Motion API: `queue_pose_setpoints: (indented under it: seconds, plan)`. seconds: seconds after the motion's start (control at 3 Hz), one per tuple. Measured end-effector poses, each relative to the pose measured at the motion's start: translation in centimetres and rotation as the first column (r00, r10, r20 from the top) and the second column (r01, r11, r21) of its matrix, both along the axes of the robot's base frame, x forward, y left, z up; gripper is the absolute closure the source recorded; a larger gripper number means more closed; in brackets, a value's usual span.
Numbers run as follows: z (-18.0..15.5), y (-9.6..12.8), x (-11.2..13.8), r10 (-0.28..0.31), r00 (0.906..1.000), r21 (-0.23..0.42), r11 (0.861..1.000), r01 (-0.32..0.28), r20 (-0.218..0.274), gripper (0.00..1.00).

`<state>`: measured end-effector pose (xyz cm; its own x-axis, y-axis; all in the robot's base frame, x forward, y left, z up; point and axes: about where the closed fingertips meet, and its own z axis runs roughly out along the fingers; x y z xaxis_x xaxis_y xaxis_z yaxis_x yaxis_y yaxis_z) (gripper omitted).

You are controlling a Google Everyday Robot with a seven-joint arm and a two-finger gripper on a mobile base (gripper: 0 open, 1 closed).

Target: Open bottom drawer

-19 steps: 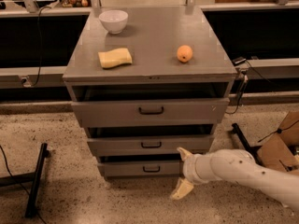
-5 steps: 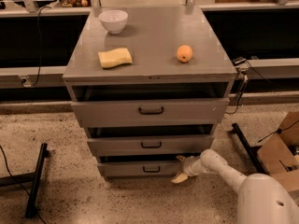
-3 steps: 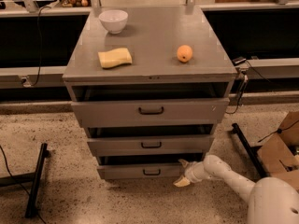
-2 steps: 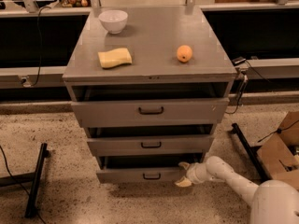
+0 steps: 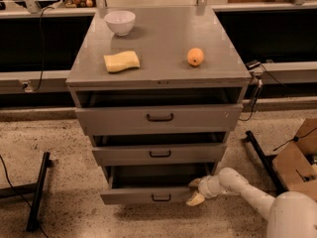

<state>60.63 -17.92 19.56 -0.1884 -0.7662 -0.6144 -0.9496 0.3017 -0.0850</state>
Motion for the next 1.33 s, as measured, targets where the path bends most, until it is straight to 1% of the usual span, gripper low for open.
queue_pose_setpoints:
  seconds: [0.33,0.67,1.0,1.33]
  plan:
    - [-0.2,0.3,-0.2,0.004,1.0000,0.003,1.000,-0.004,-0.004,0.00]
    - [-0.2,0.3,-0.2,0.004,1.0000,0.003,1.000,-0.004,-0.004,0.00]
    - [-1.2,0.7,-1.1,0.061,0.9974,-0.006,0.998,-0.061,-0.040,0.00]
    - [-2.5,1.3,-3.3,0.148,0.9836,-0.028,0.988,-0.152,-0.102,0.18]
